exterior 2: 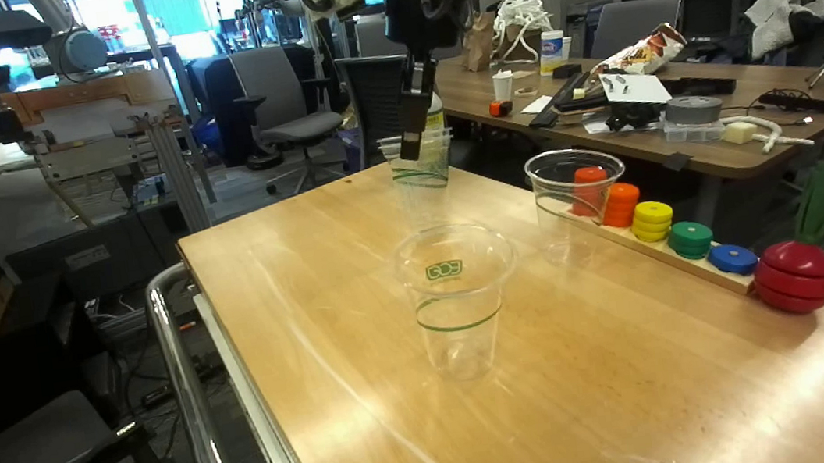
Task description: Stack the cups together
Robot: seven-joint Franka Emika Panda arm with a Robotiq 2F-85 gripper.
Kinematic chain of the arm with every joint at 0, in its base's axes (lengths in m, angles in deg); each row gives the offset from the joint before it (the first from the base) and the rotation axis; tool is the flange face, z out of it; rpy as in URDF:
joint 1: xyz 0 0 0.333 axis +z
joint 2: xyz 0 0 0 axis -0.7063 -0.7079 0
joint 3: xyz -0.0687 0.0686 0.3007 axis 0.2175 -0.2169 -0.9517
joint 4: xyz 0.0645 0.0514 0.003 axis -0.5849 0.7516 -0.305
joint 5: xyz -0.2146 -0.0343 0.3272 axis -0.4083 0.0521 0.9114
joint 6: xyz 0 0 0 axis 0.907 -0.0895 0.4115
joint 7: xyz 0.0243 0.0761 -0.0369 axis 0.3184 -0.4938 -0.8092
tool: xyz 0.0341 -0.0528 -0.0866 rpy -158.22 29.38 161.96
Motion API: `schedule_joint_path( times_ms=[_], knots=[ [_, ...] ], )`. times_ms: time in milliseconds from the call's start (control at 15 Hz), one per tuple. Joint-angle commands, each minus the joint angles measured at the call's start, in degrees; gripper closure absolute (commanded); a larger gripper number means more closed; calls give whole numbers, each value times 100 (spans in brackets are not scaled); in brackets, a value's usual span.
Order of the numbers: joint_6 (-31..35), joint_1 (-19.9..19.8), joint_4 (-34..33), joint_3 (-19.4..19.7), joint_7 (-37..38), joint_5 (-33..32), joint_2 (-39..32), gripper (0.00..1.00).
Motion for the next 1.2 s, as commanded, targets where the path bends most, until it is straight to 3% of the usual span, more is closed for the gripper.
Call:
schedule_joint_path(
  times_ms=[0, 133, 600, 1133],
  knots=[
    [-86, -282, -84, 111, -171, 862, 462, 98],
    [33, -403, -130, 220, -156, 1043, 688, 98],
    [464, -728, -91, 479, -79, 615, 1180, 98],
    [894, -891, 127, 575, 8, 246, 943, 98]
  ],
)
